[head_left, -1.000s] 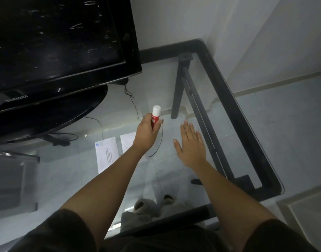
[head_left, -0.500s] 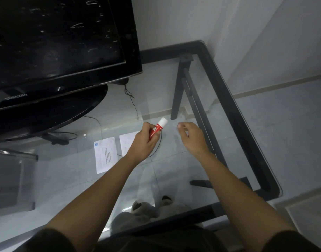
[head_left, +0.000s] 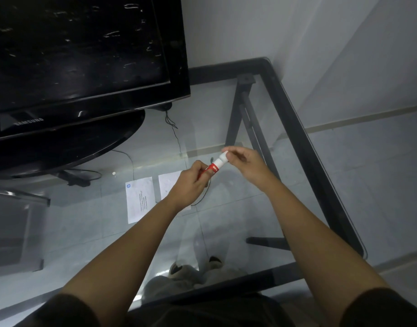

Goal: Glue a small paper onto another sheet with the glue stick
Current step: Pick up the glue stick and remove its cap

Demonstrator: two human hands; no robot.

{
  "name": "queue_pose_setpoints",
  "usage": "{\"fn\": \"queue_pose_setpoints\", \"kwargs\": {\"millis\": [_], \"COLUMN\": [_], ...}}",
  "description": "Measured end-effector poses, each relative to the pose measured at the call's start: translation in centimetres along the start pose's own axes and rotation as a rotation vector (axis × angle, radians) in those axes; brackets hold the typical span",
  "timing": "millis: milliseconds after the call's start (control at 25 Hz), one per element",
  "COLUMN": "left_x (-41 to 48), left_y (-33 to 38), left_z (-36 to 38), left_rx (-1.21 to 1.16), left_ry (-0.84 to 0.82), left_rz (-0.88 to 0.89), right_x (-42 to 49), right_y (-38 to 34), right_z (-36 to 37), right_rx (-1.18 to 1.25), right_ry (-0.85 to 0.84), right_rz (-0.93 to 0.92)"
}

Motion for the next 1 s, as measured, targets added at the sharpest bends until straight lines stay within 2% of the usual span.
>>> {"fn": "queue_pose_setpoints", "kwargs": {"millis": [120, 200, 280, 560, 640, 760, 920, 1000], "left_x": [-0.5, -0.8, -1.0, -1.1, -1.2, -1.3, -1.0, -0.9], "left_y": [-1.4, -1.8, -2.0, -1.1, -1.0, -0.9, 0.4, 1.1], "left_z": [-1.3, -1.9, -2.4, -2.9, -2.9, -2.7, -2.2, -2.0], "left_rx": [-0.042, -0.046, -0.056, -0.083, -0.112, -0.199, -0.221, -0.210], "left_ry": [0.065, 0.108, 0.144, 0.170, 0.175, 0.190, 0.196, 0.179], "left_rz": [-0.050, -0.059, -0.061, -0.031, -0.029, -0.032, 0.008, 0.057], "right_x": [0.6, 1.0, 1.5, 1.8, 1.4, 0.0, -1.4, -1.5], "right_y": [0.2, 0.4, 0.9, 2.4, 1.8, -0.3, -1.5, -1.5], "right_z": [-1.0, -0.5, 0.2, 0.4, 0.3, 0.4, 3.2, 3.8], "right_rx": [-0.133, -0.358, -0.475, -0.532, -0.538, -0.417, -0.085, 0.028], "right_ry": [0.161, 0.185, 0.179, 0.099, 0.122, 0.247, 0.090, 0.071], "right_rz": [-0.037, -0.073, -0.078, -0.029, -0.023, -0.067, 0.006, 0.037]}}
Point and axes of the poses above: each hand's wrist, its own x-axis towards the middle knuckle, its own z-axis out of the palm, y = z × x, the point moved 7 cm from there along x, towards the middle knuckle, and after that the axes turned 5 degrees about z, right-handed, at the moved point
